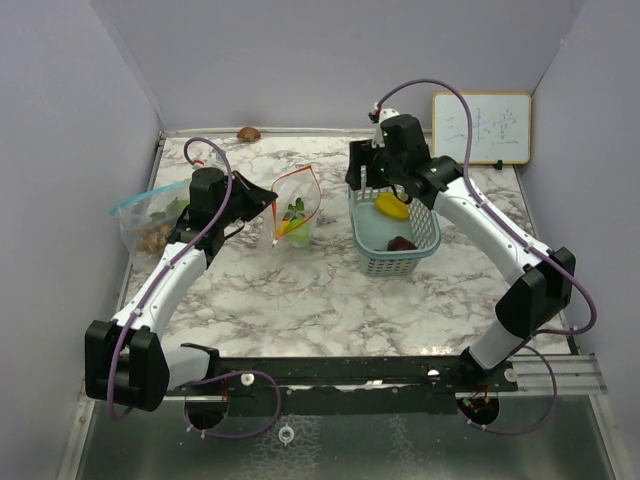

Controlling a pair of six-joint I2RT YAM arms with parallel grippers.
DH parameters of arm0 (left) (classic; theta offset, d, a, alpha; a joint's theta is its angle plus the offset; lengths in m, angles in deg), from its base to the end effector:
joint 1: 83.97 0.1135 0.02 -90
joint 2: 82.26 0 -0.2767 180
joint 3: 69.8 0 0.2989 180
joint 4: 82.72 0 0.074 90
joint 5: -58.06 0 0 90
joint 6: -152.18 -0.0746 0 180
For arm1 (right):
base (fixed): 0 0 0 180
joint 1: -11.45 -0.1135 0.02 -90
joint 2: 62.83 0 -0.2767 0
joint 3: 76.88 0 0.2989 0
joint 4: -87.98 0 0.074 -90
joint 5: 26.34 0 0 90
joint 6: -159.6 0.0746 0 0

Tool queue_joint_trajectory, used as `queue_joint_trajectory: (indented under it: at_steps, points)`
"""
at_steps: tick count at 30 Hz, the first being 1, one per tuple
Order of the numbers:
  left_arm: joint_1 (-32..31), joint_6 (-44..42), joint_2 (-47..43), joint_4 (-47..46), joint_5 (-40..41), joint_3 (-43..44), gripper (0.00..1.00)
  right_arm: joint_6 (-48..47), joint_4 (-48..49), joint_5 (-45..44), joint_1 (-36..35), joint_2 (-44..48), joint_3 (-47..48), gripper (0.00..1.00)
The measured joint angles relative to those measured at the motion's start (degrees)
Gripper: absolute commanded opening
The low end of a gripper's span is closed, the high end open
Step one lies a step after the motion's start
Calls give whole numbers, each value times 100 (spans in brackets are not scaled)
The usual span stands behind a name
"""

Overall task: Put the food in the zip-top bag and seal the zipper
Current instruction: Pick up the fake fruit from the bin.

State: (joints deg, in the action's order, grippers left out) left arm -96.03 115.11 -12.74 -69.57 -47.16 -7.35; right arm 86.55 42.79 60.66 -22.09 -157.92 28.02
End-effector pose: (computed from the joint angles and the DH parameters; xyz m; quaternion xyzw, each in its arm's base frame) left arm 0.3448 -0.0937 0.2855 -0.2129 0.7883 -0.3962 0.4198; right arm 0.3857 0.2510 0.3541 -0.1163 0.8807 0.1746 0.4248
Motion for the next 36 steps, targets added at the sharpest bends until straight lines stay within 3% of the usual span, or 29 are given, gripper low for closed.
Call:
queue_joint_trajectory:
  at_steps: [10,13,18,27,36]
  points:
    - [0,-17,-2,0,0,0,0,120,-846,-404,402,24,-866,81]
    - [0,-20,-2,0,-2,0,0,-20,-715,-507,446,-264,-890,92]
    - [0,-31,-2,7,-2,0,0,-765,-4,-839,555,-918,-892,94]
    - [0,-92,0,39,-2,0,0,-2155,1300,-951,911,-1445,-1344,92]
    - [11,-107,133,61,-4,57,0,-2457,1934,-616,1110,-1613,-1646,77]
